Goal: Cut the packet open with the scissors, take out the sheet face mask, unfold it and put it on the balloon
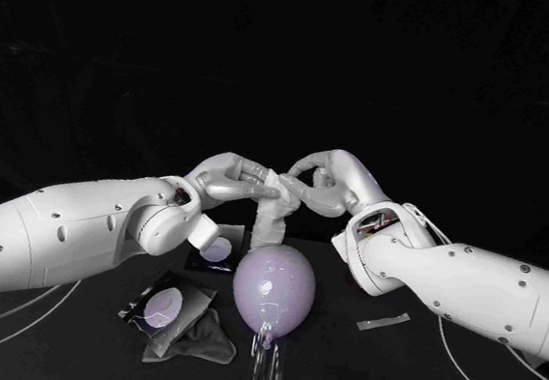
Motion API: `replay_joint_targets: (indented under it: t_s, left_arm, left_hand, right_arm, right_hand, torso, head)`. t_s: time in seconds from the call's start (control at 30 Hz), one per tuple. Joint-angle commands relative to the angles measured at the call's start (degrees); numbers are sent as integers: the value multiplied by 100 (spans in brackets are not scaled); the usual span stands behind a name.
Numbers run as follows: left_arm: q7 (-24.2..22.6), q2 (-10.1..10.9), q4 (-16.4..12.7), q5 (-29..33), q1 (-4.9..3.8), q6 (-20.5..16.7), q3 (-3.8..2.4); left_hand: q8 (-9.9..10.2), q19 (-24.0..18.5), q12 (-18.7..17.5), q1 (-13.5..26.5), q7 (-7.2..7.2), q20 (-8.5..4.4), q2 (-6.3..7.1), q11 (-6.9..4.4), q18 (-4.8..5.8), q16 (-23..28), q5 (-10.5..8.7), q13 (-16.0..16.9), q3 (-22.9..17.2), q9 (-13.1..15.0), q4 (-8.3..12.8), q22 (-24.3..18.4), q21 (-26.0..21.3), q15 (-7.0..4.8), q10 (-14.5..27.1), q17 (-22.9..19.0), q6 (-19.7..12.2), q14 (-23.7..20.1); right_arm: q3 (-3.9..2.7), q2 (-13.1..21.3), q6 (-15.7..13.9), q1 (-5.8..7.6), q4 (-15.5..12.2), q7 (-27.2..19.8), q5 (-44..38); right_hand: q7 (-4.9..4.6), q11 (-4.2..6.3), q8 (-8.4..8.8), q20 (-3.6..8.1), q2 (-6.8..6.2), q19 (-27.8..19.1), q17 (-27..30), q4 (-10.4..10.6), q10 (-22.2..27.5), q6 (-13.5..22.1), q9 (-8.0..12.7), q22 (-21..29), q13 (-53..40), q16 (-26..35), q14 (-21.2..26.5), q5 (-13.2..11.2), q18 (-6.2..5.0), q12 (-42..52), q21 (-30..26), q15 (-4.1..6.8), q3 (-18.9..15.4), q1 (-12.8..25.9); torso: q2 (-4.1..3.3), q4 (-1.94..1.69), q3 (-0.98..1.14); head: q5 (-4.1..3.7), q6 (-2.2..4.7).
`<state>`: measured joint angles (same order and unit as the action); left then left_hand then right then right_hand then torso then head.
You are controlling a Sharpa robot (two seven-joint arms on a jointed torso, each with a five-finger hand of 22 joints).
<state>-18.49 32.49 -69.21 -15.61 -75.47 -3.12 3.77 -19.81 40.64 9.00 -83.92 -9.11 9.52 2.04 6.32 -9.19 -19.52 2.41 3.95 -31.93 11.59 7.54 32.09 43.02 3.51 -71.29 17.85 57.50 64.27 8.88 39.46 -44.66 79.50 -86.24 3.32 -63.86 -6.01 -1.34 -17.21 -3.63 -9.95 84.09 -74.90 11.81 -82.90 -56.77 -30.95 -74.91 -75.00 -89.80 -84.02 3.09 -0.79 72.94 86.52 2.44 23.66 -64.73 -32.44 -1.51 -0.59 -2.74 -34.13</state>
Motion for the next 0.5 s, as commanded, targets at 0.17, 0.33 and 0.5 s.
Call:
replay_joint_targets:
  t_s: [0.17,0.33,0.5]
  left_arm:
    - [-68,-14,-23,2,-10,-16,-9]
    - [-62,-12,-36,2,-10,-22,-9]
    - [-59,-12,-43,2,-10,-30,-8]
  left_hand:
    - [21,-36,40,6,2,11,-68,-75,-89,-21,33,3,-17,6,19,14,32,-31,-87,13,24,2]
    - [28,-40,39,12,-8,9,-56,-72,-93,-22,32,1,-15,3,26,21,42,-31,-87,18,19,0]
    - [32,-42,39,11,-14,7,-48,-70,-96,-23,32,0,-15,1,33,25,48,-32,-87,21,18,-1]
  right_arm:
    - [-2,-41,464,1,4,89,48]
    - [-2,-72,454,1,24,100,51]
    - [-2,-91,386,1,33,56,73]
  right_hand:
    - [2,-27,37,-49,-97,370,-1510,55,21,-11,25,-1383,-621,-20,-598,-31,-15,-16,-17,-48,-133,10]
    - [27,-8,10,-50,-90,379,-1510,47,12,-82,33,-1388,-633,-20,-598,-30,-12,2,-3,-34,-185,-89]
    - [70,31,-30,-40,38,386,-1510,-49,-1,-162,34,-1392,-649,-20,-598,-30,-9,27,10,-8,-117,-351]
  torso:
    - [-3,-9,-3]
    - [-3,-5,-1]
    - [-2,-5,0]
  head:
    - [-4,4]
    - [-2,3]
    - [-4,-2]
